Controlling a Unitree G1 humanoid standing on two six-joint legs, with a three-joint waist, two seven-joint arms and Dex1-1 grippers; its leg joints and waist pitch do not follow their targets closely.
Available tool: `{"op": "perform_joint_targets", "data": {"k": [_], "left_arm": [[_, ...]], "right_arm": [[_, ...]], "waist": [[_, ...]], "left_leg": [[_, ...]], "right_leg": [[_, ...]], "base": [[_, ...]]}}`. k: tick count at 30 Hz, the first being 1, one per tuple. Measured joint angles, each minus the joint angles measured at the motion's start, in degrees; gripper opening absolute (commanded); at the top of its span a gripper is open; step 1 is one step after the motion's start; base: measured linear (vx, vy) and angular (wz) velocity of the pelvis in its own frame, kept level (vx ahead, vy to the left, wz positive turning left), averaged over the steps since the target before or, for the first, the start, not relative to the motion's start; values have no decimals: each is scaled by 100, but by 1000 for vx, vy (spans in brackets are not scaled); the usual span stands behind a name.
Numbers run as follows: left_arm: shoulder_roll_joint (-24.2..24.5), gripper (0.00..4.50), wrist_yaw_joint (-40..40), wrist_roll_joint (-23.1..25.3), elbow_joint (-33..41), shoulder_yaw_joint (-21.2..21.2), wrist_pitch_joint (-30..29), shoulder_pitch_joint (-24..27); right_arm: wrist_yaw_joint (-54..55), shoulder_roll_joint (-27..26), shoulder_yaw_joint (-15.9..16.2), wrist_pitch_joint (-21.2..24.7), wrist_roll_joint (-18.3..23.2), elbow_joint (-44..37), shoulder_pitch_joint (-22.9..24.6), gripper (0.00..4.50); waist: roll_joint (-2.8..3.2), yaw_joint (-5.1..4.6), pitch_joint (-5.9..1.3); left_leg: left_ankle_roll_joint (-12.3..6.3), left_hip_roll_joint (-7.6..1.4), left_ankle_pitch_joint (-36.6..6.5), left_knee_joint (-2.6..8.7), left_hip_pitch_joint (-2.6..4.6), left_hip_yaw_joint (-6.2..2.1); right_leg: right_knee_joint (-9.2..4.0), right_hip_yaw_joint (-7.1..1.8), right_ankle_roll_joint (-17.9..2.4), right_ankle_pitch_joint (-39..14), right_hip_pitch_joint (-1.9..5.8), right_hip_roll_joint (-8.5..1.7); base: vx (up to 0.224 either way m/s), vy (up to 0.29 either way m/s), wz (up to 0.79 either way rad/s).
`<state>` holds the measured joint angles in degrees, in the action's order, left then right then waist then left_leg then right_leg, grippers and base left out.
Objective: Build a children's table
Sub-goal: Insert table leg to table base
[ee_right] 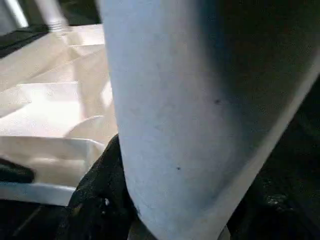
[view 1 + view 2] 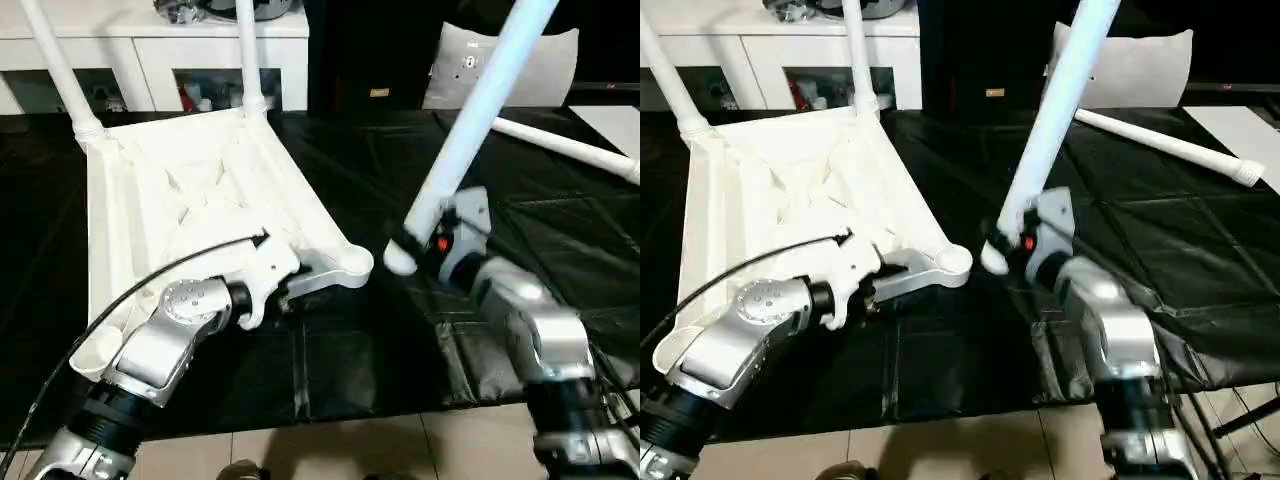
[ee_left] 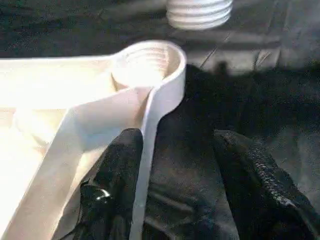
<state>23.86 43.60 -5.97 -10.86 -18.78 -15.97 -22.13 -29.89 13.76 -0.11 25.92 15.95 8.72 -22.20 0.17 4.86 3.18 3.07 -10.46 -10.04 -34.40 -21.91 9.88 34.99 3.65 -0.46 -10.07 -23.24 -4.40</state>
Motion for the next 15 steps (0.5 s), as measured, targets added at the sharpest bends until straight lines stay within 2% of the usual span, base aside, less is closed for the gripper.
{"op": "perform_joint_targets", "data": {"k": [3, 4, 8, 15], "left_arm": [[-22, 212, -92, 138, -398, -4, 107, -204], [-47, 183, -127, 173, -487, -1, 116, -247], [-98, 164, -181, 252, -709, 0, 155, -359], [-176, 94, -14, 355, -1070, -18, 390, -552]], "right_arm": [[-75, -13, 39, -55, 20, -53, 3, 194], [-82, -13, 47, -75, 20, -75, 4, 194], [-133, -4, 51, -153, 19, -86, 7, 194], [-202, 0, 67, -194, 9, -86, 9, 194]], "waist": [[2, 11, -1], [2, 17, -1], [2, 15, -1], [1, 15, -1]], "left_leg": [[2, 0, 1, 0, -1, 0], [2, 0, 1, 0, -1, 0], [1, 0, 1, 0, -2, 0], [2, 0, 1, 0, 0, -1]], "right_leg": [[0, 0, 0, 0, 0, 0], [0, 0, -3, 2, 0, 0], [-2, 0, -11, 6, 1, 0], [-1, 1, -13, 8, 1, 0]], "base": [[0, 0, 0], [0, 0, 0], [0, 0, 0], [0, 0, 0]]}}
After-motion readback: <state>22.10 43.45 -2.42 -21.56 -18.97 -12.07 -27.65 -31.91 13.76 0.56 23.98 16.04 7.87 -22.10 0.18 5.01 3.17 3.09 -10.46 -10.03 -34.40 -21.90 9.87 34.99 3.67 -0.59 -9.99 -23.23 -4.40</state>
